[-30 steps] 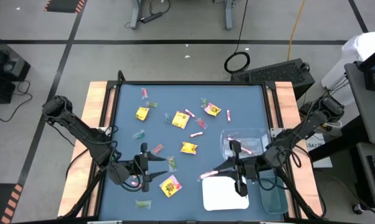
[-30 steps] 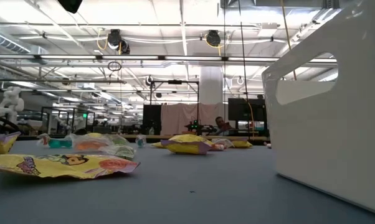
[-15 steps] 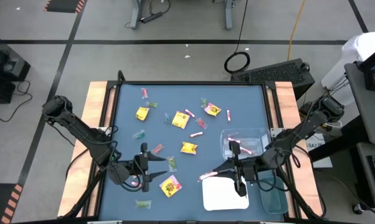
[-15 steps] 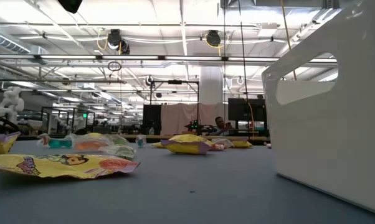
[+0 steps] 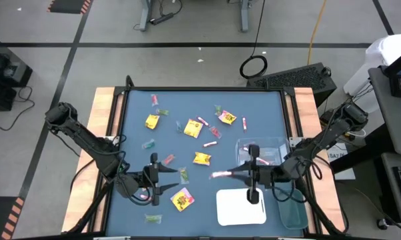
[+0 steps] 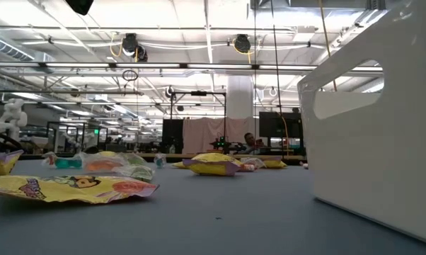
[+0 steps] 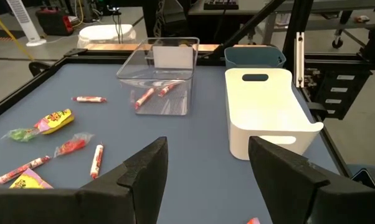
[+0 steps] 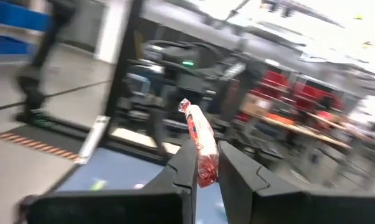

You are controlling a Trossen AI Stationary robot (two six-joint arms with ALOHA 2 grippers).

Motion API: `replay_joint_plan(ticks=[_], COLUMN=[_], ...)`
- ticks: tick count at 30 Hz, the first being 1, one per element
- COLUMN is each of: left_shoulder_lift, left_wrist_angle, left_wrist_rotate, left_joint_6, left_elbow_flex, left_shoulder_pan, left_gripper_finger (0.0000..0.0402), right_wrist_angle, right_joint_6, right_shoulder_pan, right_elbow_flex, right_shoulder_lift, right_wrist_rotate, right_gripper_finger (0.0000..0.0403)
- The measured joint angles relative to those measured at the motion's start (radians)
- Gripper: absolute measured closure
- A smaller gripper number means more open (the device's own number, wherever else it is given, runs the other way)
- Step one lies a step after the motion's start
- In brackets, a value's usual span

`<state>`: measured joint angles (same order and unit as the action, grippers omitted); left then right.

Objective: Sort candy
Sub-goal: Put the transparent candy roll into the transparent bin

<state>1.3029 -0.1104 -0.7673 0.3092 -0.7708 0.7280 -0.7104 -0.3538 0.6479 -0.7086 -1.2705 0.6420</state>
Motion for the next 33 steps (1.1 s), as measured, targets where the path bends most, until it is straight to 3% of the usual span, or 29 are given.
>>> replay_joint_plan(ticks=[12, 24, 33], left_shoulder_lift=[0.0, 0.0, 0.0], left_wrist_angle=[0.0, 0.0, 0.0], left_wrist_rotate=[0.0, 0.0, 0.0], left_joint_6=[0.0, 0.001, 0.001], left_elbow_flex=[0.0, 0.0, 0.0], left_shoulder_pan=[0.0, 0.0, 0.0], left_gripper_finger=[0.0173, 0.0173, 0.0173], right_wrist_angle=[-0.011, 0.074, 0.044], right_joint_6=[0.08, 0.242, 0.258], right_shoulder_pan=[0.0, 0.0, 0.019], right_elbow_flex=[0.0, 0.0, 0.0], right_shoulder_lift=[0.0, 0.001, 0.001], right_wrist_rotate=[0.351, 0.362, 0.379], right_gripper_finger=[0.0364, 0.0364, 0.0364])
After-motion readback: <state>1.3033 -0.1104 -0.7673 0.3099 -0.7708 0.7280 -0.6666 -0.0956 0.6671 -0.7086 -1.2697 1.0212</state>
